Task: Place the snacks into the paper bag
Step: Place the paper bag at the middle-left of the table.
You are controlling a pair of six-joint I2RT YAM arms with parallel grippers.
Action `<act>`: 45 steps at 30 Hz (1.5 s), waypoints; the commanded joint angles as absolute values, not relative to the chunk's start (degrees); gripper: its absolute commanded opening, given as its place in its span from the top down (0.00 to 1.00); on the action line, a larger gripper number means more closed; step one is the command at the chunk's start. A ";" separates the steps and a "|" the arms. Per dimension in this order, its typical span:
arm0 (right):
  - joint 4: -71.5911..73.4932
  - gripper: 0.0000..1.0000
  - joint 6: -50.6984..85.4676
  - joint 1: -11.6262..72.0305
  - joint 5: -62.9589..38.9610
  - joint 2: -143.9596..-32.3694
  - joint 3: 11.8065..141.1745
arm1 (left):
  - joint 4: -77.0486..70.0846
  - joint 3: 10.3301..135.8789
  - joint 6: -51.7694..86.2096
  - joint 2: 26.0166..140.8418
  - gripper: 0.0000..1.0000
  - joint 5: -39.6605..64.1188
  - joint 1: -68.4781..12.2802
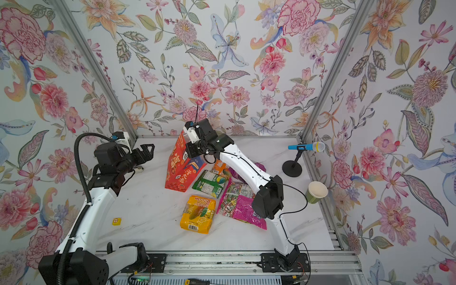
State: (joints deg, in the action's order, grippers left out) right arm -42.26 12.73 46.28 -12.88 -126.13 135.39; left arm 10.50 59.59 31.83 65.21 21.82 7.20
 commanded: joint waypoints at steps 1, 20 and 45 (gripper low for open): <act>-50.25 0.92 10.95 49.64 -8.26 -130.87 142.82 | 8.52 57.26 34.37 61.62 0.06 21.53 10.23; -43.50 0.45 9.45 59.48 -16.56 -133.16 151.74 | 3.60 53.39 39.95 59.41 0.06 28.48 15.67; -42.45 0.34 5.49 59.05 -0.13 -110.06 136.05 | 5.62 53.74 41.55 59.93 0.04 28.43 15.61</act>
